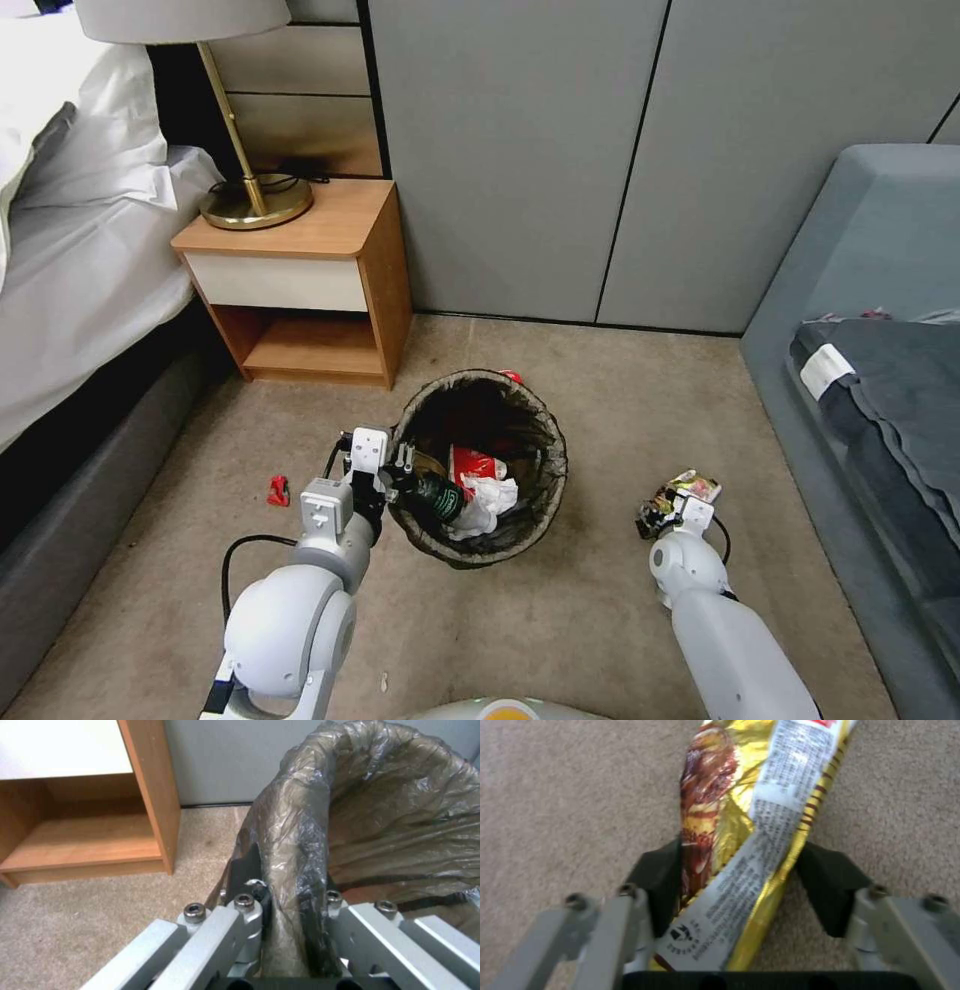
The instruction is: Pick up the trash bin, then pick up the garbage from the floor and place it into the trash bin.
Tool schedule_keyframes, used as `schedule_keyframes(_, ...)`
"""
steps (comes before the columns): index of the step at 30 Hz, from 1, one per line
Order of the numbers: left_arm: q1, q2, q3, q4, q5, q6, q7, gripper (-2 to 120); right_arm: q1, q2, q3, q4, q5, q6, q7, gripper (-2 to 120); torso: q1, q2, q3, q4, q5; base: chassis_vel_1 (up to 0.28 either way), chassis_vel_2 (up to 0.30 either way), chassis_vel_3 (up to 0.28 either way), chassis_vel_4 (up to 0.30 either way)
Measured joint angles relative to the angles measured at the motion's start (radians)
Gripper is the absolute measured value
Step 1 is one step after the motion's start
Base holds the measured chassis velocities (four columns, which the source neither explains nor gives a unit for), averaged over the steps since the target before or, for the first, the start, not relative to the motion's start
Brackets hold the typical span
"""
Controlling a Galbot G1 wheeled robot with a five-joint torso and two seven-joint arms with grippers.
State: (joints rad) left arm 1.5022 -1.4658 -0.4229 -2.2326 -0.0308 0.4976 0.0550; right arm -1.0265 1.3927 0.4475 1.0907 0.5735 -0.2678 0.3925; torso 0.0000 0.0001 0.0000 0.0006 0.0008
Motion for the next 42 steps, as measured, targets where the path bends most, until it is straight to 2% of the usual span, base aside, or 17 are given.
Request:
schedule_keyframes(2, 0.000, 0.000, 0.000, 0.000, 0.000, 0.000, 0.000, 5, -0.002, 0.000, 0.000, 0.002, -0.001, 0.000, 0.000, 50, 0.000, 0.000, 0.000, 0.0000, 0.0000, 0.000, 0.000, 0.000, 0.000)
schedule_keyframes(5, 0.001, -0.001, 0.001, 0.001, 0.001, -0.002, 0.000, 5, -0.019, -0.004, 0.000, 0.025, -0.010, 0.005, 0.000, 34, 0.000, 0.000, 0.000, -0.0004, -0.0005, 0.000, 0.000, 0.000, 0.000)
schedule_keyframes(6, 0.001, -0.001, 0.001, 0.001, 0.001, -0.002, 0.000, 5, -0.019, -0.004, 0.000, 0.025, -0.010, 0.005, 0.000, 34, 0.000, 0.000, 0.000, -0.0004, -0.0005, 0.000, 0.000, 0.000, 0.000)
schedule_keyframes(8, 0.002, 0.000, 0.001, 0.001, 0.001, -0.004, 0.000, 5, -0.030, -0.006, 0.002, 0.044, -0.023, 0.013, 0.000, 23, 0.000, 0.000, 0.000, -0.0005, -0.0006, 0.000, 0.000, 0.000, 0.000)
schedule_keyframes(10, 0.002, 0.000, 0.001, 0.001, 0.001, -0.004, 0.000, 5, -0.033, -0.007, 0.002, 0.050, -0.026, 0.014, 0.000, 20, 0.000, 0.000, 0.000, -0.0005, -0.0006, 0.000, 0.000, 0.000, 0.000)
schedule_keyframes(13, 0.003, -0.001, 0.002, -0.004, 0.000, -0.004, 0.001, 5, -0.046, -0.011, 0.004, 0.075, -0.040, 0.020, 0.000, 7, 0.000, 0.000, 0.000, -0.0005, -0.0006, 0.000, 0.000, 0.000, 0.000)
schedule_keyframes(17, 0.004, -0.001, 0.002, -0.009, -0.003, -0.004, 0.001, 5, -0.071, -0.019, 0.013, 0.139, -0.051, 0.019, 0.000, 0, 0.000, 0.000, 0.000, -0.0006, -0.0006, 0.000, 0.000, 0.000, 0.000)
schedule_keyframes(22, 0.004, 0.001, 0.001, -0.010, -0.006, -0.004, 0.001, 5, -0.155, -0.029, 0.074, 0.345, -0.044, -0.037, -0.023, 0, 0.000, 0.000, 0.000, -0.0006, -0.0007, 0.000, 0.000, 0.000, 0.000)
schedule_keyframes(23, 0.004, 0.001, 0.001, -0.010, -0.006, -0.004, 0.001, 5, -0.155, -0.029, 0.074, 0.345, -0.044, -0.037, -0.023, 0, 0.000, 0.000, 0.000, -0.0006, -0.0007, 0.000, 0.000, 0.000, 0.000)
schedule_keyframes(27, 0.000, 0.001, 0.003, -0.009, -0.005, -0.002, 0.001, 5, -0.267, -0.058, 0.104, 0.585, -0.069, -0.044, -0.066, 0, 0.000, 0.000, 0.000, -0.0007, -0.0006, 0.000, 0.000, 0.000, 0.000)
schedule_keyframes(28, 0.000, 0.001, 0.003, -0.009, -0.005, -0.002, 0.001, 5, -0.267, -0.058, 0.104, 0.585, -0.069, -0.044, -0.066, 0, 0.000, 0.000, 0.000, -0.0007, -0.0006, 0.000, 0.000, 0.000, 0.000)
schedule_keyframes(30, -0.002, 0.001, 0.004, -0.007, -0.004, 0.001, 0.001, 5, -0.326, -0.083, 0.114, 0.739, -0.077, -0.052, -0.107, 0, 0.000, 0.000, 0.000, -0.0007, -0.0009, 0.000, 0.000, 0.000, 0.000)
schedule_keyframes(31, -0.002, 0.001, 0.004, -0.007, -0.004, 0.001, 0.001, 5, -0.326, -0.083, 0.114, 0.739, -0.077, -0.052, -0.107, 0, 0.000, 0.000, 0.000, -0.0007, -0.0009, 0.000, 0.000, 0.000, 0.000)
schedule_keyframes(34, -0.006, 0.001, 0.005, -0.003, -0.002, 0.008, -0.001, 5, -0.380, -0.143, 0.109, 0.975, -0.055, -0.108, -0.138, 0, 0.000, 0.000, 0.000, -0.0004, -0.0009, 0.000, 0.000, 0.000, 0.000)
schedule_keyframes(35, -0.006, 0.001, 0.005, -0.003, -0.002, 0.008, -0.001, 5, -0.380, -0.143, 0.109, 0.975, -0.055, -0.108, -0.138, 0, 0.000, 0.000, 0.000, -0.0004, -0.0009, 0.000, 0.000, 0.000, 0.000)
schedule_keyframes(37, -0.009, 0.000, 0.007, -0.001, 0.000, 0.011, -0.003, 5, -0.399, -0.198, 0.088, 1.114, -0.013, -0.157, -0.140, 0, 0.000, 0.000, 0.000, -0.0005, -0.0008, 0.000, 0.000, 0.000, 0.000)
schedule_keyframes(42, -0.014, -0.003, 0.012, 0.001, 0.001, 0.018, -0.005, 5, -0.405, -0.290, 0.051, 1.238, 0.050, -0.214, -0.139, 0, 0.000, 0.000, 0.000, -0.0005, -0.0008, 0.000, 0.000, 0.000, 0.000)
